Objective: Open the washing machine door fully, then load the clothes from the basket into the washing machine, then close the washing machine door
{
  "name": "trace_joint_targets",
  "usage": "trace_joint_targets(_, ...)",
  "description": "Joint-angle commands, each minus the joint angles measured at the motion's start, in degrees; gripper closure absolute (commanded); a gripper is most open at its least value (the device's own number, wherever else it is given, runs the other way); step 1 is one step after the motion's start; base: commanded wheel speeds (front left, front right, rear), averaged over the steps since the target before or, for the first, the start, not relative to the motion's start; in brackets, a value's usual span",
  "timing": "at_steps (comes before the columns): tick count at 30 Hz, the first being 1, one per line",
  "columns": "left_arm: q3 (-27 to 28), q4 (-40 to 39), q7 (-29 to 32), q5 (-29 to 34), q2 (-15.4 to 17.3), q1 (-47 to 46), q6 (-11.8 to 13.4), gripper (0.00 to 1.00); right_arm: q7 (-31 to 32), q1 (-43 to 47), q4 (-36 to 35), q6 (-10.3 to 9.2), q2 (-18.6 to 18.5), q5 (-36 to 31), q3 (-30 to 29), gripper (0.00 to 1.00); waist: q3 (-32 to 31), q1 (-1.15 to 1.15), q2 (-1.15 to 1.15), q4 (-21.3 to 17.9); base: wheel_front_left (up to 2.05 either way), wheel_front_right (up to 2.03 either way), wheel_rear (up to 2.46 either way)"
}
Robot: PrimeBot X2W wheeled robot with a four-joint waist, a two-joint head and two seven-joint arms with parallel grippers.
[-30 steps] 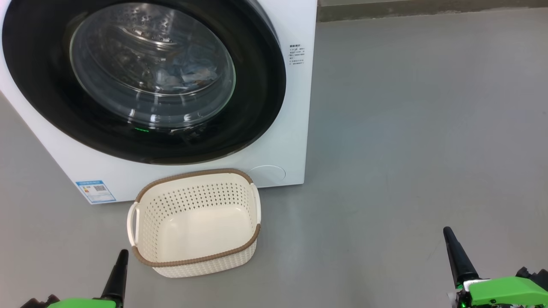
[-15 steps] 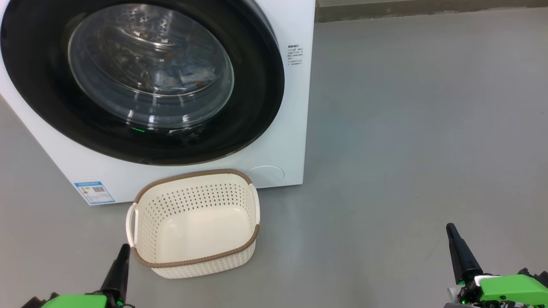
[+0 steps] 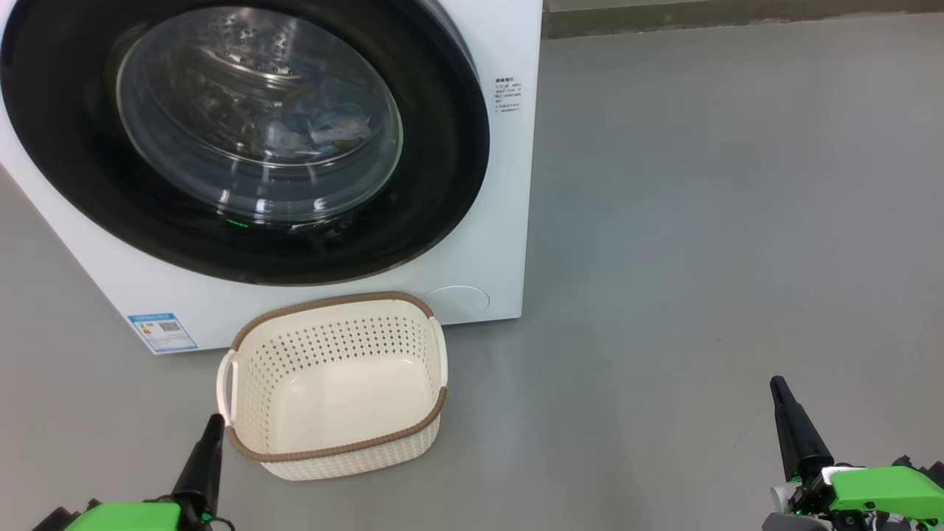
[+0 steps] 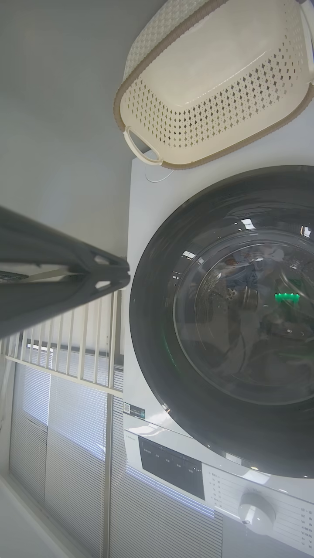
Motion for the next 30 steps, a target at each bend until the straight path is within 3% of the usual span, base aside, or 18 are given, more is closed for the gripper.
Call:
trace_joint_targets(1,2.0,-1.09,0.32,-0.49,1.11,-2.36,-0.41,1.0,0.5,-2.27,-1.45,0.09,-0.24,0.33,1.08,1.0,0.0,0.0,0.0,0.0,0.0,0.0,0.0)
trace_joint_targets(30,2.04,-1.09,0.35,-0.45,1.08,-2.37,-0.41,1.0,0.84,-2.31,-1.43,0.09,0.05,-0.02,0.66,1.0,0.0,0.0,0.0,0.0,0.0,0.0,0.0)
